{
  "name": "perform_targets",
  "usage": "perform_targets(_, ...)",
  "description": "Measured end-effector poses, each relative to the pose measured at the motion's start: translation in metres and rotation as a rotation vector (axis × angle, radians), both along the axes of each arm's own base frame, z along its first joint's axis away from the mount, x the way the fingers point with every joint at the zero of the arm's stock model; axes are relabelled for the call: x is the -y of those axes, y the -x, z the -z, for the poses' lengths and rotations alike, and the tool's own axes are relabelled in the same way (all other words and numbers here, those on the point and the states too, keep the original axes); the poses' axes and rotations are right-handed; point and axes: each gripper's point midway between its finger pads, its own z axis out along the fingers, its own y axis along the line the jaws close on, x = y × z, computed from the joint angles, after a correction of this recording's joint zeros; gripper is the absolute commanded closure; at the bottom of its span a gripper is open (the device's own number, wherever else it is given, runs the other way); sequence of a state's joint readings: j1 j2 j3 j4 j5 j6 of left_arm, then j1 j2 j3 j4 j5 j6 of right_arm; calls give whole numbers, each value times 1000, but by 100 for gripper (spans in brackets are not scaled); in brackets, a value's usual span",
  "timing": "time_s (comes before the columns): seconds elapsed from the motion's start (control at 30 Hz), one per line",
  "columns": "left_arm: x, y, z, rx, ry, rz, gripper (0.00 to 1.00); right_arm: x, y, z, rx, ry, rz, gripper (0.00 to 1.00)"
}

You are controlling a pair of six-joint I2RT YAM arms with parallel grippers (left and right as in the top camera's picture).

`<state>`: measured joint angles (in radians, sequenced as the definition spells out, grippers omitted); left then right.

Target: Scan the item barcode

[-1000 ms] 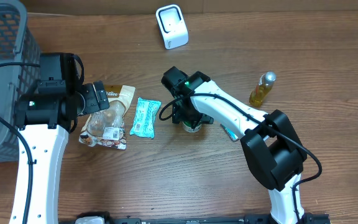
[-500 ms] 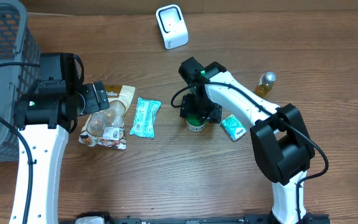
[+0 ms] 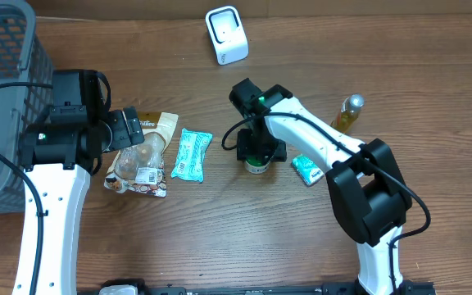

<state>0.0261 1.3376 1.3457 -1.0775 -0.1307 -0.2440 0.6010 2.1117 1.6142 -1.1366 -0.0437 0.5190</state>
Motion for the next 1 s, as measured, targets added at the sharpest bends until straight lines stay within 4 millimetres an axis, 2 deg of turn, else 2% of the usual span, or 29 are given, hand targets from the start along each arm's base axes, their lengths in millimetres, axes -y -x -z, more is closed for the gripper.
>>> perform_targets(0.2, 0, 0, 0, 0, 0, 0, 0, -8, 5, 0, 13, 6, -120, 33)
perform_targets(0.27, 0, 0, 0, 0, 0, 0, 1, -11, 8, 0, 18, 8, -176, 28)
perform_targets(0.5, 0, 0, 0, 0, 0, 0, 0, -20, 12, 0, 38, 17, -284, 23)
perform_targets(0.63, 0, 0, 0, 0, 0, 0, 0, -19, 10, 0, 47, 25, -239, 23)
perform_targets(0.83, 0, 0, 0, 0, 0, 0, 0, -19, 9, 0, 44, 30, -70, 25)
perform_targets(1.0, 0, 0, 0, 0, 0, 0, 0, -19, 9, 1, 44, 32, 3, 34)
